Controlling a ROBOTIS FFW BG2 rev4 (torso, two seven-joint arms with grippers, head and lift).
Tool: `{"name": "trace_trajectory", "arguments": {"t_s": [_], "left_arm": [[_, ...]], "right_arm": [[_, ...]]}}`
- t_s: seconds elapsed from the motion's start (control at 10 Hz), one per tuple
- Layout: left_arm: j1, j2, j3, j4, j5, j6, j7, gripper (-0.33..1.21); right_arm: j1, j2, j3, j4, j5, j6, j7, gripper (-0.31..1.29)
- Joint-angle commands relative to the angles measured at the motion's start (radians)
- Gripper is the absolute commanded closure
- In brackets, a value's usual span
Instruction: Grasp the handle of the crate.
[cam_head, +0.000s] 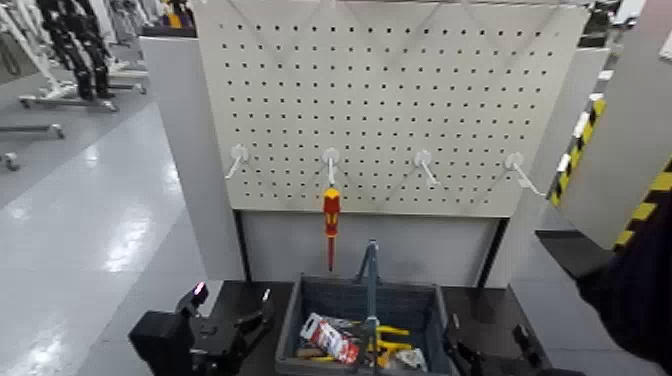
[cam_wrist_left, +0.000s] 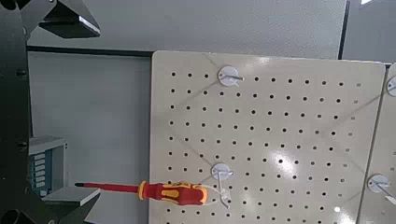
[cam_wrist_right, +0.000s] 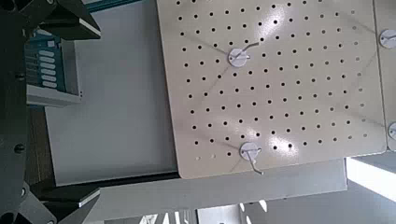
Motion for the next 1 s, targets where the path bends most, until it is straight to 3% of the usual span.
{"name": "trace_trajectory", "arguments": {"t_s": [0.1, 0.4, 0.7, 1.0], "left_arm": [[-0.009, 0.003, -0.005, 0.006, 0.013, 0.003, -0.001, 0.11], [-0.029, -0.002, 0.007, 0.008, 0.072, 0.058, -0.052, 0.11], [-0.102, -0.04, 0.097, 0.0, 0.23, 0.296, -0.238, 0.11], [-0.214, 0.011, 0.093, 0.028, 0.494, 0.516, -0.307, 0.11]], "right_arm": [[0.0, -0.002, 0.006, -0.001, 0.007, 0.001, -0.008, 0.13], [0.0, -0.004, 0.006, -0.002, 0.007, 0.002, -0.008, 0.13], [0.0, -0.005, 0.007, -0.001, 0.005, 0.006, -0.008, 0.13], [-0.001, -0.005, 0.009, -0.001, 0.005, 0.007, -0.008, 0.13]]}}
